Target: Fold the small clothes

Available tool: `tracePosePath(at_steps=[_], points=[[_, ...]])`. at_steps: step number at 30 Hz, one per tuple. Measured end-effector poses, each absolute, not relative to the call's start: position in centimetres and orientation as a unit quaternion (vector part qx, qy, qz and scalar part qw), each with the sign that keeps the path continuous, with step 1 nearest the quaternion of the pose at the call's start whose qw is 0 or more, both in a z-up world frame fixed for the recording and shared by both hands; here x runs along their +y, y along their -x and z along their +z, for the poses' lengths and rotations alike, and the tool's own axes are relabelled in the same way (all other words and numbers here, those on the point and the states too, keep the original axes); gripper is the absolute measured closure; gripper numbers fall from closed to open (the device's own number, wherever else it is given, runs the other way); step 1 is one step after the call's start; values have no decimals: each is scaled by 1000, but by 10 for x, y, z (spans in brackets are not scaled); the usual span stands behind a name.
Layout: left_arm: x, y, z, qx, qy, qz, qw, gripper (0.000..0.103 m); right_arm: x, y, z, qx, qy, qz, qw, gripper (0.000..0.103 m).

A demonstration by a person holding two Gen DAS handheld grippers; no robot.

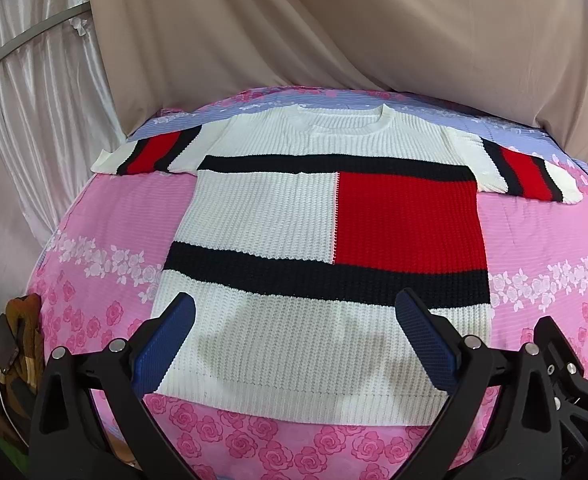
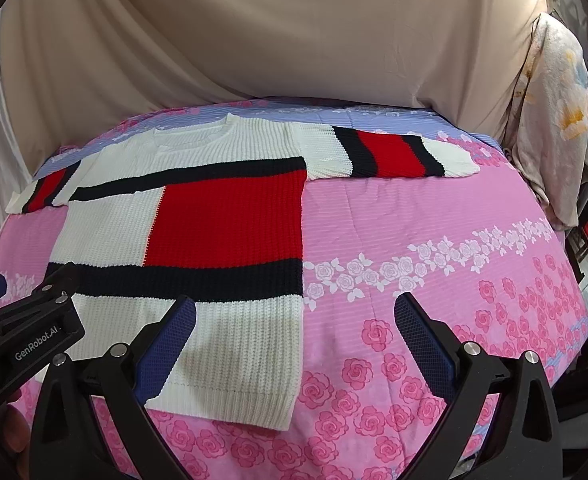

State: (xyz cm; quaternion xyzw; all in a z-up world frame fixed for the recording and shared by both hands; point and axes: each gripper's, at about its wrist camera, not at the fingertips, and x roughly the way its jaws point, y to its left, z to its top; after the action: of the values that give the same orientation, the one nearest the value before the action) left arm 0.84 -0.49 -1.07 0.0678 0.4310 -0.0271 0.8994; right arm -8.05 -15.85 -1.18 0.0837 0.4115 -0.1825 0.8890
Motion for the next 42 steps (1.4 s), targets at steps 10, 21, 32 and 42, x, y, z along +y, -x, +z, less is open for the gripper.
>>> tracePosePath(at_steps=[10, 21, 32, 42], points=[[-7, -10, -11, 431, -71, -31, 899, 5, -156, 76, -12, 411, -82, -177, 890, 5], [-13, -14, -12, 432, -74, -32, 898, 5, -156, 72, -11, 412, -84, -175, 890, 5], [-11, -21, -11, 434, -73, -28, 898, 5, -154, 64, -12, 414, -82, -173, 890, 5], [-10, -23, -12, 434, -72, -27, 898, 5, -153, 61, -13, 415, -81, -172, 890, 5]])
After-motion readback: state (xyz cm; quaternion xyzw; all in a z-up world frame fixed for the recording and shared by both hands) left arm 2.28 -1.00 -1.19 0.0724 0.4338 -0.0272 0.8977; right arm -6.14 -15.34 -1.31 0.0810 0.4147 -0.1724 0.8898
